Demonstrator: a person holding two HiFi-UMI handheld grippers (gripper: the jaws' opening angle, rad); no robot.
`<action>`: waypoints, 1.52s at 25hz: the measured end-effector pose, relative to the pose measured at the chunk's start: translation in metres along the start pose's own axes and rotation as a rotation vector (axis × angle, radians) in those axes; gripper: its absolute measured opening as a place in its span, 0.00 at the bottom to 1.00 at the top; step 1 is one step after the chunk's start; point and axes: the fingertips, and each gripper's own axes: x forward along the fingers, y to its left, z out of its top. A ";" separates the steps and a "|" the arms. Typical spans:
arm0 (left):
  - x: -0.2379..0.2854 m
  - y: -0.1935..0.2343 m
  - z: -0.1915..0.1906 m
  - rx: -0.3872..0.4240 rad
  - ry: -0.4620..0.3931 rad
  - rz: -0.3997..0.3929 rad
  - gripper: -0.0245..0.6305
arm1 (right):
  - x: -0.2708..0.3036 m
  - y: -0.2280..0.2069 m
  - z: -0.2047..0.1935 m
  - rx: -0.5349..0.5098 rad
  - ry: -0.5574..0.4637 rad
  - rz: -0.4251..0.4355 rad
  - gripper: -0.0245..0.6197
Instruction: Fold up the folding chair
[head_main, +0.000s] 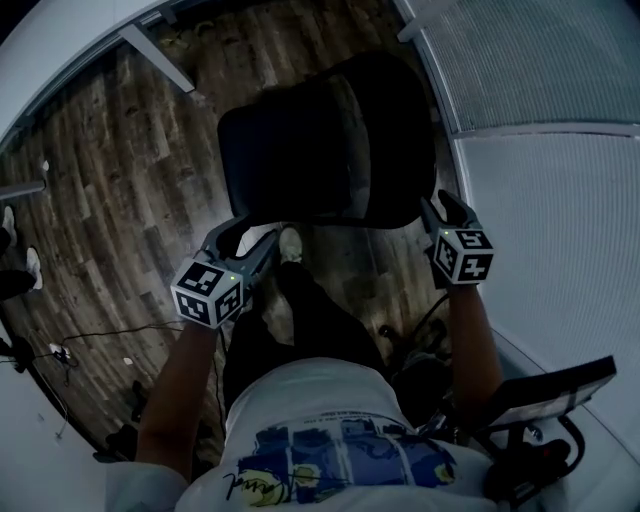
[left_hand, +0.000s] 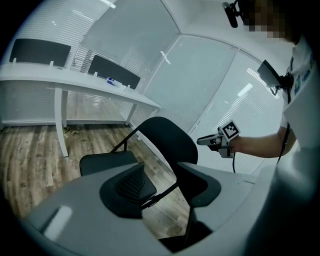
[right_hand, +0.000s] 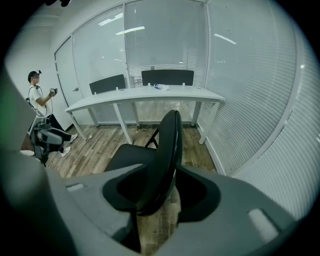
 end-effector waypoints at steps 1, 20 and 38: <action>0.003 0.002 -0.001 -0.004 -0.001 0.000 0.36 | 0.004 -0.003 -0.001 0.005 0.004 -0.002 0.29; 0.054 0.102 -0.062 -0.135 0.070 0.093 0.48 | 0.038 -0.014 -0.007 0.101 0.033 0.014 0.31; 0.097 0.231 -0.181 -0.300 0.209 0.176 0.56 | 0.057 0.001 -0.014 0.255 0.024 0.094 0.31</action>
